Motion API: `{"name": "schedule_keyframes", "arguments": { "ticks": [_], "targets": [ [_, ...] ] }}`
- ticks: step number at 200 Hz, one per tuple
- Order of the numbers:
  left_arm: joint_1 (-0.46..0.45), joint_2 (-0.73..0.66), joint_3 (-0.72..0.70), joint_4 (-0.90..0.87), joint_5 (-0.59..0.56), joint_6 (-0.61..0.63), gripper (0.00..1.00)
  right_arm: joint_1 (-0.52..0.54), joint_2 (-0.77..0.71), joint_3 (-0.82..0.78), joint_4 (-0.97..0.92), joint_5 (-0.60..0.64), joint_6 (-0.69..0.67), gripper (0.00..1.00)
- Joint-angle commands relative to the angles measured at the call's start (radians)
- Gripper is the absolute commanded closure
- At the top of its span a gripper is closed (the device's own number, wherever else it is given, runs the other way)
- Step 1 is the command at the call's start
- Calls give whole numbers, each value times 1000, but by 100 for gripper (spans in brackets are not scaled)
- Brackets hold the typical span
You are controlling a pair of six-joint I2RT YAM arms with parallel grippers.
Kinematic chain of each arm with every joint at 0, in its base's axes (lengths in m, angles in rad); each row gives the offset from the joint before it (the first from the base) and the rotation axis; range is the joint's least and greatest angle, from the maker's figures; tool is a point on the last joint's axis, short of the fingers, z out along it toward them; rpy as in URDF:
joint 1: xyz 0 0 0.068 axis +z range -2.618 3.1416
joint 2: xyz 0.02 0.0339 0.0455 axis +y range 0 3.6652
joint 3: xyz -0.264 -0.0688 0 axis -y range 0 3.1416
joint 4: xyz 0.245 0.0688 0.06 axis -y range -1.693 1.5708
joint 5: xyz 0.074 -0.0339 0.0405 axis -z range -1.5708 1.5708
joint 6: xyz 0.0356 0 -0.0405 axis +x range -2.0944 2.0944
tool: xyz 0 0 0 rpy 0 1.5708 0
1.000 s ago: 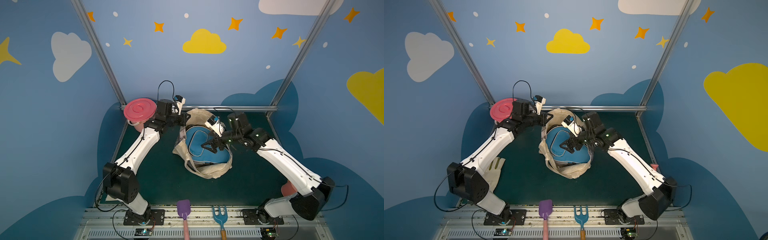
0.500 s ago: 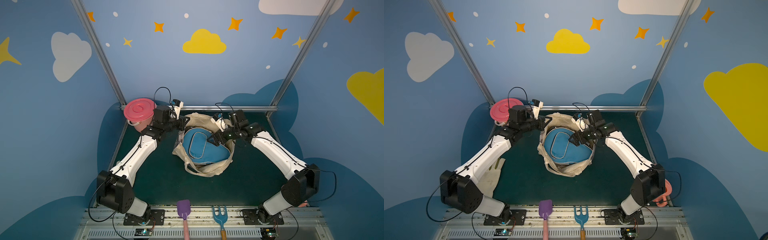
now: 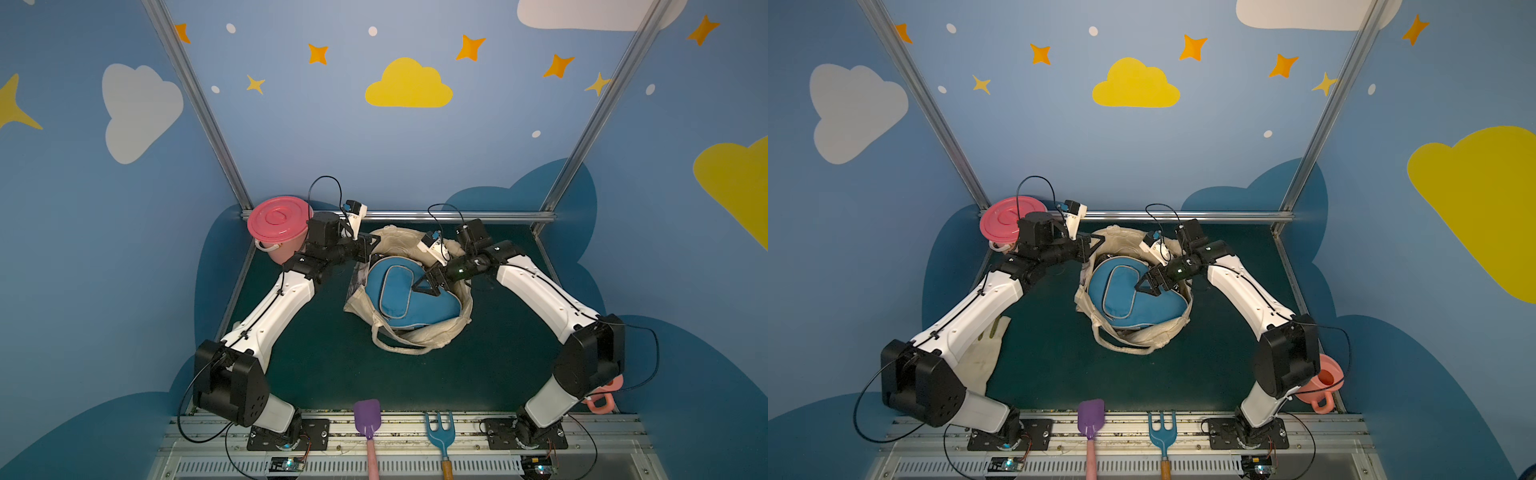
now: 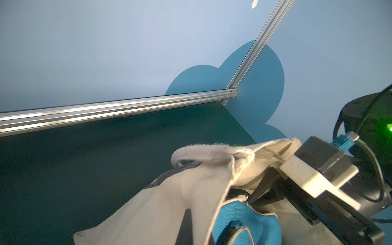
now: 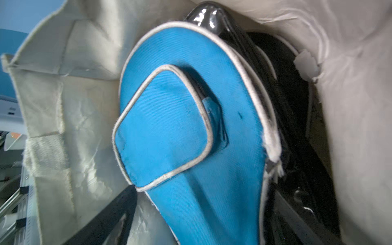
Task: Remove the ping pong set from the canvas bag
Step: Pick up the ping pong set from the canvas bag.
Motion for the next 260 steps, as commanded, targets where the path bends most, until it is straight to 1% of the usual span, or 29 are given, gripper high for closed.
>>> {"name": "schedule_keyframes", "arguments": {
  "ticks": [1, 26, 64, 76, 112, 115, 121, 134, 142, 152, 163, 169, 173, 180, 218, 260],
  "targets": [
    [4, -12, 1, 78, 28, -9, 96, -4, 49, 20, -104, -124, -68, 8],
    [4, -6, 3, 84, 33, -11, 96, -5, 91, 37, -123, -92, -67, 8],
    [4, 0, 3, 85, 43, -15, 97, -5, 147, 51, -83, 34, -15, 8],
    [4, 2, 4, 87, 43, -14, 97, -4, 157, 53, -84, 23, -24, 8],
    [6, 5, 4, 89, 48, -15, 97, -4, 171, 60, -114, -71, -67, 9],
    [6, 5, 4, 89, 47, -14, 97, -4, 172, 60, -122, -83, -99, 9],
    [5, 6, 4, 89, 47, -14, 97, -4, 175, 64, -138, -104, -118, 11],
    [5, 10, 6, 91, 48, -16, 97, -6, 185, 75, -174, -126, -141, 20],
    [4, 11, 6, 91, 49, -18, 97, -7, 193, 83, -195, -137, -154, 30],
    [5, 11, 6, 93, 50, -19, 97, -8, 202, 96, -216, -139, -161, 46],
    [5, 11, 6, 95, 53, -19, 97, -10, 208, 105, -225, -143, -161, 74],
    [4, 11, 5, 93, 53, -21, 97, -12, 210, 107, -226, -141, -159, 86],
    [4, 10, 6, 93, 53, -21, 97, -11, 208, 108, -226, -140, -157, 93],
    [4, 9, 6, 92, 53, -18, 97, -14, 206, 110, -225, -137, -154, 100],
    [5, -5, 4, 76, 39, -12, 97, -15, 162, 122, -222, -95, -135, 100],
    [5, -14, 22, 8, -14, 0, 97, -16, 59, 147, -211, -4, -100, 100]
  ]
}}
